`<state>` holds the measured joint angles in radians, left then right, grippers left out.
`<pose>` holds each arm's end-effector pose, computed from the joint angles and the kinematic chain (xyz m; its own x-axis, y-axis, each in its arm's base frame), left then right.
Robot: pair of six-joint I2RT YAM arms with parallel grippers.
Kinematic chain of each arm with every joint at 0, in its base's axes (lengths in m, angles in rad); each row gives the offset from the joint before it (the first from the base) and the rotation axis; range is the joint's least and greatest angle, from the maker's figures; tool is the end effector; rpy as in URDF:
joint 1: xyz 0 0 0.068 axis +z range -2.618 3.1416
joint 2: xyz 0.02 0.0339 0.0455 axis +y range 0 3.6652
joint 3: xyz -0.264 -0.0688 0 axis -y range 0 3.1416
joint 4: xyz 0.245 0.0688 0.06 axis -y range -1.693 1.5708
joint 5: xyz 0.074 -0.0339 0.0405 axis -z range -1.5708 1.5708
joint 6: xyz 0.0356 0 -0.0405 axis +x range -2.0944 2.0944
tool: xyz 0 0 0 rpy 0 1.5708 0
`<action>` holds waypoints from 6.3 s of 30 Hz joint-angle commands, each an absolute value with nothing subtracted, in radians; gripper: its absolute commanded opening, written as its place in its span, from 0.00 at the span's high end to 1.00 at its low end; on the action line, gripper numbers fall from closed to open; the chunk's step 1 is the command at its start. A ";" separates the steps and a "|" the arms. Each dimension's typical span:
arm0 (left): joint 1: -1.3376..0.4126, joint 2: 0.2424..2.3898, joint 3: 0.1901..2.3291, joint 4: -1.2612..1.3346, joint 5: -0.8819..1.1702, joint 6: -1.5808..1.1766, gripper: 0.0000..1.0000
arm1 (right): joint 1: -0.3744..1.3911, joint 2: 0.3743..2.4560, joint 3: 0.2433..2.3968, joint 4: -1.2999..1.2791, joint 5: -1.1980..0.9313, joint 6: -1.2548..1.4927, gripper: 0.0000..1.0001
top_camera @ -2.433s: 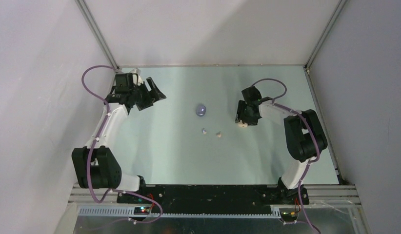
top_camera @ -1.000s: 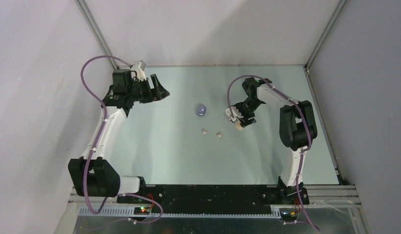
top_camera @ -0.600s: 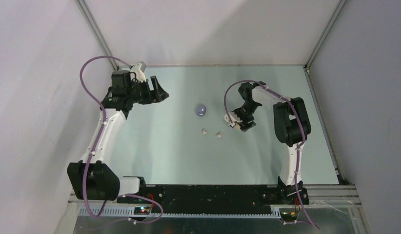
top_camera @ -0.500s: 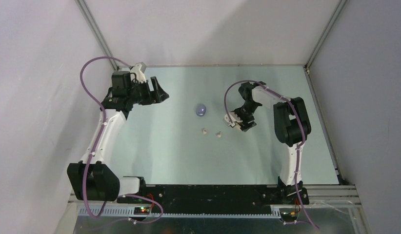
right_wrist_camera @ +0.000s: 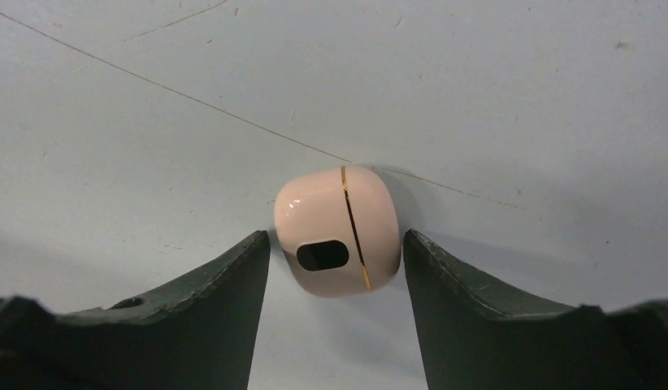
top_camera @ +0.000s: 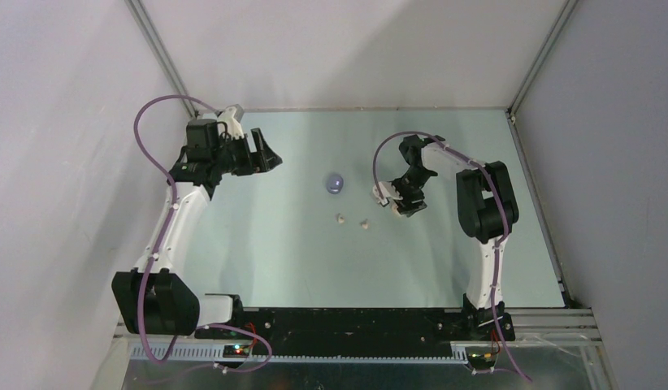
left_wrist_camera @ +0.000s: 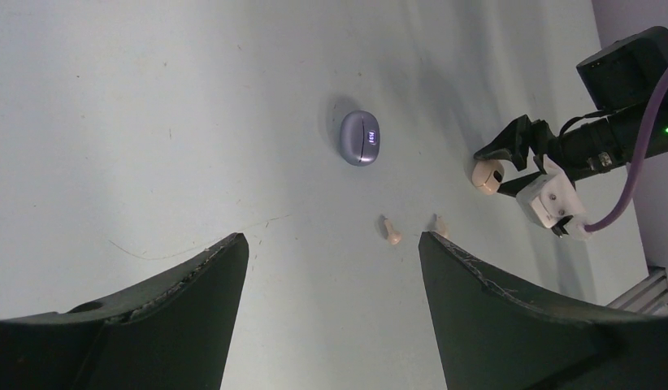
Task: Insert the wireless bluetooth earbuds into the charging case
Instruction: Pick up the charging case from the center of the board, then pass from the right arm to the left, then open the charging case.
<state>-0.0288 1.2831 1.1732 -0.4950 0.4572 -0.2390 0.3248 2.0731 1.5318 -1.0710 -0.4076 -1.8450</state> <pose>0.2818 -0.0238 0.3392 -0.6443 -0.1939 -0.7397 0.2432 0.8651 -0.4386 0.3590 0.1358 0.1635 0.5234 -0.7563 -0.3925 -0.8364 -0.5440 -0.0673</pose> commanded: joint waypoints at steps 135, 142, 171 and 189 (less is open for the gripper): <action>-0.235 1.302 1.088 0.323 1.167 0.093 1.00 | 0.592 1.863 2.129 -0.868 -0.919 -0.686 0.71; -0.239 1.312 1.079 0.305 1.086 0.053 0.68 | 0.610 1.840 2.126 -0.871 -0.845 -0.735 0.82; -0.257 1.328 1.098 0.130 1.071 0.261 0.55 | 0.648 1.821 2.134 -0.884 -0.695 -0.761 0.83; -0.255 1.355 1.091 0.219 1.111 0.194 1.00 | 0.655 1.829 2.131 -0.878 -0.672 -0.732 0.72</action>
<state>-0.2512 1.3487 1.0744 0.1490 1.0813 0.2085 0.6453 1.8530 2.1258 -0.9077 -0.6811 -0.7597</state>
